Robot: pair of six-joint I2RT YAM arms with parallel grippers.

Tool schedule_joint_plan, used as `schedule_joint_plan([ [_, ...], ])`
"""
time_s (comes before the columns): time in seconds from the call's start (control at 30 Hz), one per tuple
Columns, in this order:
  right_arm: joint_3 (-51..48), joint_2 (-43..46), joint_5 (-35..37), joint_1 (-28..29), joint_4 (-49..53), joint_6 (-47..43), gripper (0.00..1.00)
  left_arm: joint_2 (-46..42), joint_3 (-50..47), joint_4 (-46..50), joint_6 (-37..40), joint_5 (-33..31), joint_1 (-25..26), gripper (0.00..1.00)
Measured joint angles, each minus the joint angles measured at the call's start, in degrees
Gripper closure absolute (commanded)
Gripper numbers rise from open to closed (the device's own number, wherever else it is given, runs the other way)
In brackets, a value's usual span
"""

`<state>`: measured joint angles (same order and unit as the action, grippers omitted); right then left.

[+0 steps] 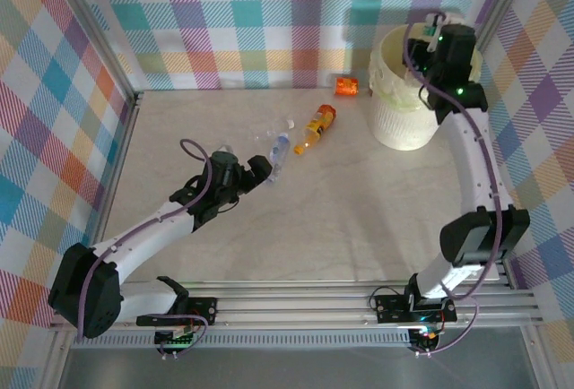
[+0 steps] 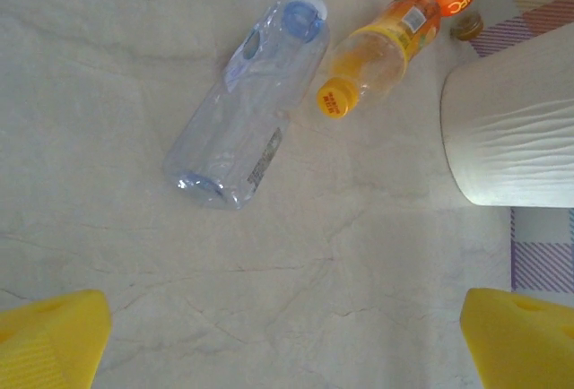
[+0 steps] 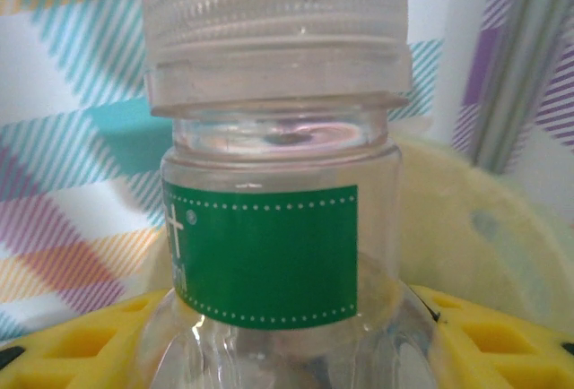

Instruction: Put the plastic bottles in the bin

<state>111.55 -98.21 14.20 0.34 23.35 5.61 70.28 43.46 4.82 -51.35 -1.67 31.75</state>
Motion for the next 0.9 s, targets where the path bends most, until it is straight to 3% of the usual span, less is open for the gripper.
schedule_joint_plan([
  [0.3,11.15,-11.54,3.39,-4.48,3.74,-2.60,0.52,-0.02,-0.13,1.84,0.22,1.92,0.00,0.00],
  [0.63,13.25,-17.00,7.06,-6.25,3.89,-8.04,0.49,-1.38,-1.27,2.78,0.20,0.81,0.00,0.00],
  [0.9,13.29,-19.74,7.52,-7.08,2.14,-13.03,0.35,-1.53,-1.84,2.54,0.15,-0.81,0.00,0.00],
])
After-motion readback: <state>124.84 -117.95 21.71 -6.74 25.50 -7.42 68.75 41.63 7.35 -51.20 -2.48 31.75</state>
